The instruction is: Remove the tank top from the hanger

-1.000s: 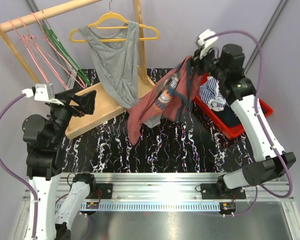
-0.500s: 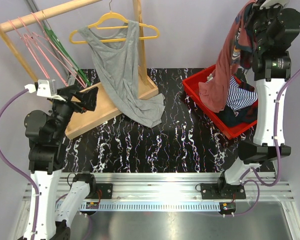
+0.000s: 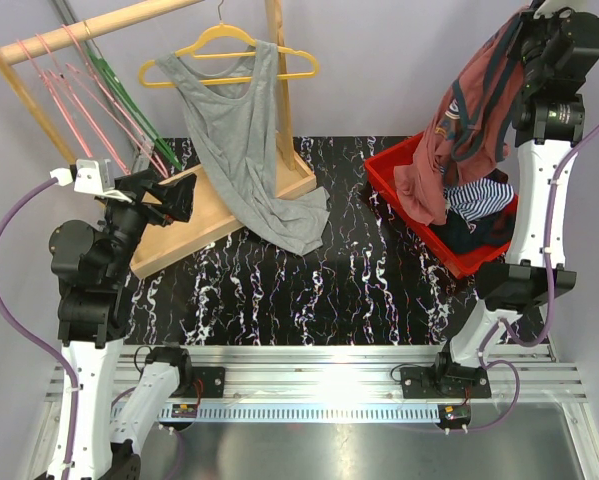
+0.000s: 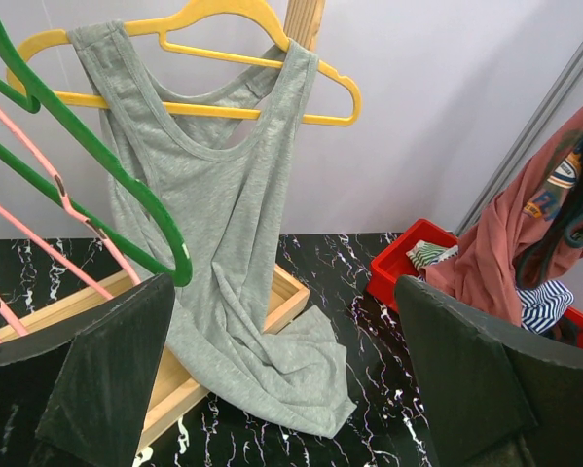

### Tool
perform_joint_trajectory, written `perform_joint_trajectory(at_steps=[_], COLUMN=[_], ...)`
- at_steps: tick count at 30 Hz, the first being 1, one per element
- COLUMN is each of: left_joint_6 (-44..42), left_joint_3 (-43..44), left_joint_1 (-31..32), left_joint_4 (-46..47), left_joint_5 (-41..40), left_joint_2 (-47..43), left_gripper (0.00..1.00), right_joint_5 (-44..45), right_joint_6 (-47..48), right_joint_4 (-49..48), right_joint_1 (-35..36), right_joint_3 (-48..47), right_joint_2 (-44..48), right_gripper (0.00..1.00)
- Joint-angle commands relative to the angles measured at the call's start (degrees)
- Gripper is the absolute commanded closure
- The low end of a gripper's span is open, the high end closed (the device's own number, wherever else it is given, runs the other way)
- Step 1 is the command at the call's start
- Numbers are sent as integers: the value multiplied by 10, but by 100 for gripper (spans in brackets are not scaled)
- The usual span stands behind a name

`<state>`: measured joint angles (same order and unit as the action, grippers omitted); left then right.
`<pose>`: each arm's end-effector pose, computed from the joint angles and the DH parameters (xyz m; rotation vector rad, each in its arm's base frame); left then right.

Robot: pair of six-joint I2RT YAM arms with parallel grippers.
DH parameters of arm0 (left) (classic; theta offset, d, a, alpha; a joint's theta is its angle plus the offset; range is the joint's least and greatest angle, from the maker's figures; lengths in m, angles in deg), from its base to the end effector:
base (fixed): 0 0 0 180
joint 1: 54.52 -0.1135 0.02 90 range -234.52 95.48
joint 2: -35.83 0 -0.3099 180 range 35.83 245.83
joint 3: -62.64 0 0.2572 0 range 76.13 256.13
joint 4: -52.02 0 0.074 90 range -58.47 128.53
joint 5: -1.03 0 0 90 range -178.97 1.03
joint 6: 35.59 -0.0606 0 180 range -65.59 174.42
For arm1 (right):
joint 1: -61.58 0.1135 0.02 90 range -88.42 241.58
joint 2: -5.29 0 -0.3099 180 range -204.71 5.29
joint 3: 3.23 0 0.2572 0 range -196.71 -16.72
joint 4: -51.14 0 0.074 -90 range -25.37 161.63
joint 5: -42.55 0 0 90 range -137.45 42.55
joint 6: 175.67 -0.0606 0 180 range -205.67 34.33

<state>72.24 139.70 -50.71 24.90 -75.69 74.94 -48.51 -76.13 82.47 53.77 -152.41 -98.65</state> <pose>0.1118 -0.0214 0.4921 0.0246 1.4030 -0.4743 0.4028 -0.0541 0.6293 -0.0359 1.3316 -0.2446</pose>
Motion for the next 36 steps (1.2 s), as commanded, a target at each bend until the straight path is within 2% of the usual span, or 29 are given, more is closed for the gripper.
perform_joint_trajectory(at_steps=[1,6,11,14,23,26,29,36], left_joint_6=[-6,-6,-5,-3,-6,-4,5,11], left_joint_3=[1,2,5,8,16,17,18,28], left_joint_1=[-2,-2,-2,-2,-2,-2,-2,-2], left_joint_4=[19,13,11,11,-14,-15,-11,-15], left_joint_5=[3,1,3,3,-8,-8,-6,-6], left_joint_2=[-2,-2,2,4,1,2,5,10], left_gripper=[1,1,1,1,1,1,1,1], right_joint_5=[7,5,-30,-66,-148,-198,-229,-195], right_joint_6=[13,19,4,7,84,100,107,146], right_joint_4=[-43,-71,-65,-64,-16,26,74,133], right_joint_1=[-10,-11,-11,-11,-11,-11,-11,-11], right_joint_3=[11,118,206,299,484,490,485,469], right_joint_2=[8,30,49,58,52,29,-4,-109], right_gripper=[100,100,100,100,100,99,94,82])
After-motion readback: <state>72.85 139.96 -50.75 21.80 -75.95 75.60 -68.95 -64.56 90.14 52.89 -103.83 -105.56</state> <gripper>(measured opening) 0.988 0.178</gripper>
